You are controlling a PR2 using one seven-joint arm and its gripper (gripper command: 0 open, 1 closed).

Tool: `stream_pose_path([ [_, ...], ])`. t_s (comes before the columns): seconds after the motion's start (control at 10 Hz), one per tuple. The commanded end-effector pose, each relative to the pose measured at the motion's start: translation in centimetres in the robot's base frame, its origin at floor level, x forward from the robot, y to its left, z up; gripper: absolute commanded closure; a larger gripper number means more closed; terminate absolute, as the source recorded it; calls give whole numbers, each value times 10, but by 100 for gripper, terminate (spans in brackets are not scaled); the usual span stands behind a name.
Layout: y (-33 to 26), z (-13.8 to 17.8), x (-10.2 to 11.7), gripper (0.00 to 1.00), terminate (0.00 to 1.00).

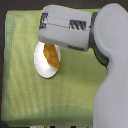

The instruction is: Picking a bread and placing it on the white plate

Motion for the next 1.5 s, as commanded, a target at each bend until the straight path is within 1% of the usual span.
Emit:
stream_pose_path([
  [0.0,40,-20,-9,100,0],
  [0.5,37,-30,-11,100,0],
  [0.6,37,-31,-11,0,0],
  [1.4,32,-33,-27,0,0],
])
